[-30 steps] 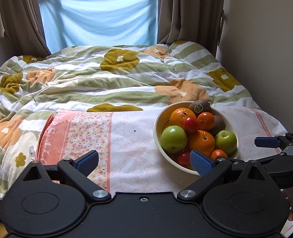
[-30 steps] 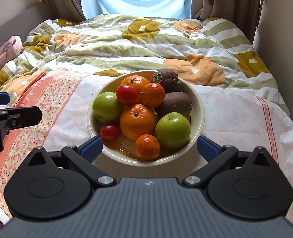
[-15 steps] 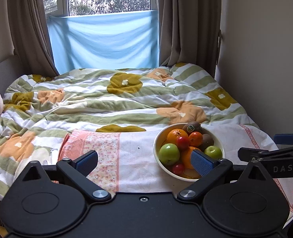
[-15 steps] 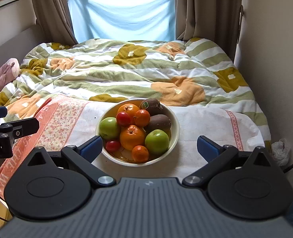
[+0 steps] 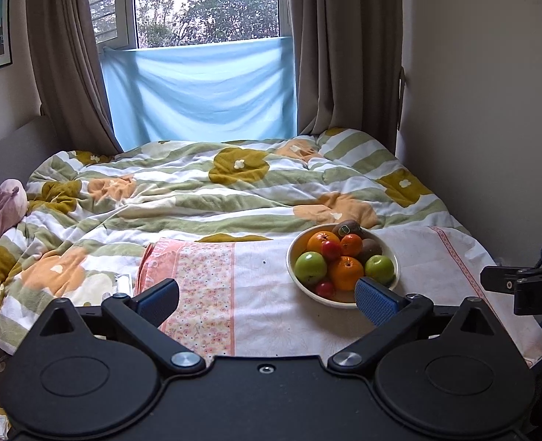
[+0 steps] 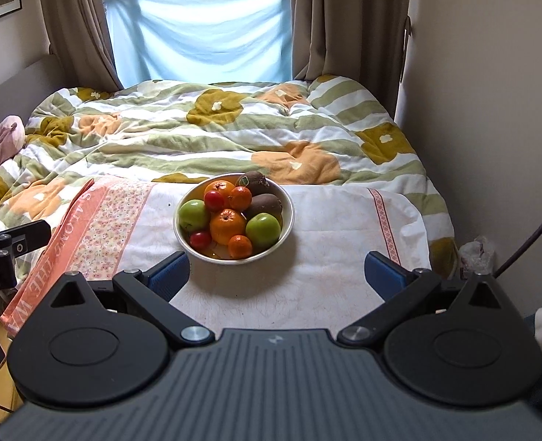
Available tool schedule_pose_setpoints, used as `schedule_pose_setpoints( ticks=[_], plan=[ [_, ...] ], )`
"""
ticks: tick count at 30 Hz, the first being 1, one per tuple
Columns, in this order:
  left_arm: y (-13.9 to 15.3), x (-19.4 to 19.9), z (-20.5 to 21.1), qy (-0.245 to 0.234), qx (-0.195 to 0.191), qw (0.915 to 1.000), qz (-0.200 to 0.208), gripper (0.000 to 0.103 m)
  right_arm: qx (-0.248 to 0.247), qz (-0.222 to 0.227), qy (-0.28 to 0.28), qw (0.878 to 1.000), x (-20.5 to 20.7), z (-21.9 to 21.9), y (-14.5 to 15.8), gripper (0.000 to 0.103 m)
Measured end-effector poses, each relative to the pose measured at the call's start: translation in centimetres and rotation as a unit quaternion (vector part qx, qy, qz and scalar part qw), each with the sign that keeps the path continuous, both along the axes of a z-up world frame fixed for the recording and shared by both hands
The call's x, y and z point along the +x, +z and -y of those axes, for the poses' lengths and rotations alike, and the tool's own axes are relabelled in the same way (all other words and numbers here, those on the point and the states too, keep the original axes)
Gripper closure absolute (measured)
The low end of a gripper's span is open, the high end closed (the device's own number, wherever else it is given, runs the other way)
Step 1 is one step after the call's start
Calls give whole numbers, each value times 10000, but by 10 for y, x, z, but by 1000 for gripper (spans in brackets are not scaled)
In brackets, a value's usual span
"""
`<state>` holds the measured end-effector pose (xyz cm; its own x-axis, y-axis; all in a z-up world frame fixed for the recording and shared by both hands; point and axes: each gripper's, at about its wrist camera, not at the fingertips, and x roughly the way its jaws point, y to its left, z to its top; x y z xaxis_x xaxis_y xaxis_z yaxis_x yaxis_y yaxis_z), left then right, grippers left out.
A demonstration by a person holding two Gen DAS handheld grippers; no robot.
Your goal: Organize fruits
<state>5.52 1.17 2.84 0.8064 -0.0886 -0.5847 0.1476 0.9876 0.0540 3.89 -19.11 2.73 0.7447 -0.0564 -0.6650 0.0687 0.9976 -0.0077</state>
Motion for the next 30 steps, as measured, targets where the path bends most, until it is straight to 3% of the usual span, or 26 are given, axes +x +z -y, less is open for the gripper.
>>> schedule_pose_setpoints(
  ticks=[14,30],
  plan=[
    [9,-45,11,154,0,9999,67,0,88,-91,-104,9999,-45,14,2,0],
    [9,-56,23,260,-7,9996,74,0,74,-32,-43,10000,-55,29,9,0]
  ],
)
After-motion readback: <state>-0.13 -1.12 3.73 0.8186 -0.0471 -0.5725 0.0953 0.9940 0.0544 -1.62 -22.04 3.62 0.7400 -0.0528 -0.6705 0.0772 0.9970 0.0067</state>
